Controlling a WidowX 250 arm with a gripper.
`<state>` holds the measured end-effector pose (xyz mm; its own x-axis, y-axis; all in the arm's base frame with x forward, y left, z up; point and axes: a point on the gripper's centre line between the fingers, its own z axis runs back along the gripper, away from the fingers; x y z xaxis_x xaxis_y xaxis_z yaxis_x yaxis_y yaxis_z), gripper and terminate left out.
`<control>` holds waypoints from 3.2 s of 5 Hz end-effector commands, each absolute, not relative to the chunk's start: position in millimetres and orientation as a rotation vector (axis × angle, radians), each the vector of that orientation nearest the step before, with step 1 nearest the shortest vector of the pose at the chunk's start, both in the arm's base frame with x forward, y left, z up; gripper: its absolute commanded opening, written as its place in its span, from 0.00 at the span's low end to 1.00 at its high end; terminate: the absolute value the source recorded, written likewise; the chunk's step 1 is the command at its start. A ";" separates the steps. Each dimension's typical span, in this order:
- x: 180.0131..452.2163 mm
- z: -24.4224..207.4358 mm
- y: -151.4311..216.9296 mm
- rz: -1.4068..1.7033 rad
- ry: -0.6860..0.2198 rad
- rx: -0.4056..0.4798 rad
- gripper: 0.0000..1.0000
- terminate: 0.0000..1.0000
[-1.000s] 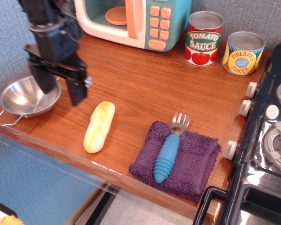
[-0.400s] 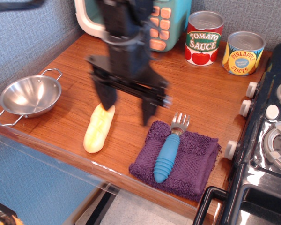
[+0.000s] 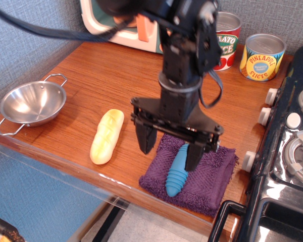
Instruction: Move the scoop and place it above the bread
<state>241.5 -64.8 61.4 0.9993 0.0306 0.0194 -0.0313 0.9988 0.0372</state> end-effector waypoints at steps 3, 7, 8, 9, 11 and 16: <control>256.6 34.9 -76.3 0.152 -0.128 0.059 1.00 0.00; 264.7 37.3 -71.5 0.095 -0.127 0.028 0.00 0.00; 269.8 70.3 -68.5 0.035 -0.215 -0.013 0.00 0.00; 284.8 104.6 -41.8 -0.014 -0.280 -0.014 0.00 0.00; 337.9 91.5 45.8 0.016 -0.221 0.095 0.00 0.00; 364.9 50.9 110.3 0.043 -0.095 0.233 0.00 0.00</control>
<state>360.0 104.1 28.1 0.9990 0.0232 0.0390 -0.0312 0.9756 0.2174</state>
